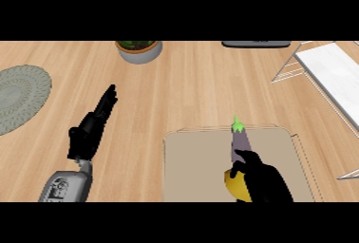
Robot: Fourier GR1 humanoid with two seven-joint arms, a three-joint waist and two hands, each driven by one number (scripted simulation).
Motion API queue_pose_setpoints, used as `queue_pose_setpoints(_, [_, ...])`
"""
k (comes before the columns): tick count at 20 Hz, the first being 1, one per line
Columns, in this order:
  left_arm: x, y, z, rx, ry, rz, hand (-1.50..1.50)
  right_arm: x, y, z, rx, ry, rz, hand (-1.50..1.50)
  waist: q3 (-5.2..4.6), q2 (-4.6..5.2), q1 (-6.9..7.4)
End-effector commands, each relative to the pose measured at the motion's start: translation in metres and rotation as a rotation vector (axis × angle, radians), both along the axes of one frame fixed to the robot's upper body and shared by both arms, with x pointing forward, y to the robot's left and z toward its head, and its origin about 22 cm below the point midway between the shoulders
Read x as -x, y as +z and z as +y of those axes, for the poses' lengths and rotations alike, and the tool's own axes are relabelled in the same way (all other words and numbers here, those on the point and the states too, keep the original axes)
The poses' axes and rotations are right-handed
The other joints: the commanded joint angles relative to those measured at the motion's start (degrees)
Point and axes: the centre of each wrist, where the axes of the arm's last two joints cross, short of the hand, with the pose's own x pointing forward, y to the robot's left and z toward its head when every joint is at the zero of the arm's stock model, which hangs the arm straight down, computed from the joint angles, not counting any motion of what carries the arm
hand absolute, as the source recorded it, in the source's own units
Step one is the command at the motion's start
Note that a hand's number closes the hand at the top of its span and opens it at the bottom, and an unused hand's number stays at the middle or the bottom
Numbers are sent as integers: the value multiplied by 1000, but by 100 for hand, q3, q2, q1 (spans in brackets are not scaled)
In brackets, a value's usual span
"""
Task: Pick the lemon from the tray and place it in the tiered shelf
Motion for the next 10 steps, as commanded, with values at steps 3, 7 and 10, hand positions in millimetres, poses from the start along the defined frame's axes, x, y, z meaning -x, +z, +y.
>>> queue_pose_setpoints(3, [6, -2, -5, -5, -2, 1, 0, -36, 1, -2, -48, -228, -7, 150, 35, 62, 74])
queue_pose_setpoints(7, [2, -2, -3, -9, 14, -9, 0, -60, 11, -23, -124, -800, -39, 150, 22, 202, -21])
queue_pose_setpoints(10, [-1, 7, -4, -9, -14, -28, 0, -81, 26, -39, -155, -1056, -98, 150, 28, 218, 158])
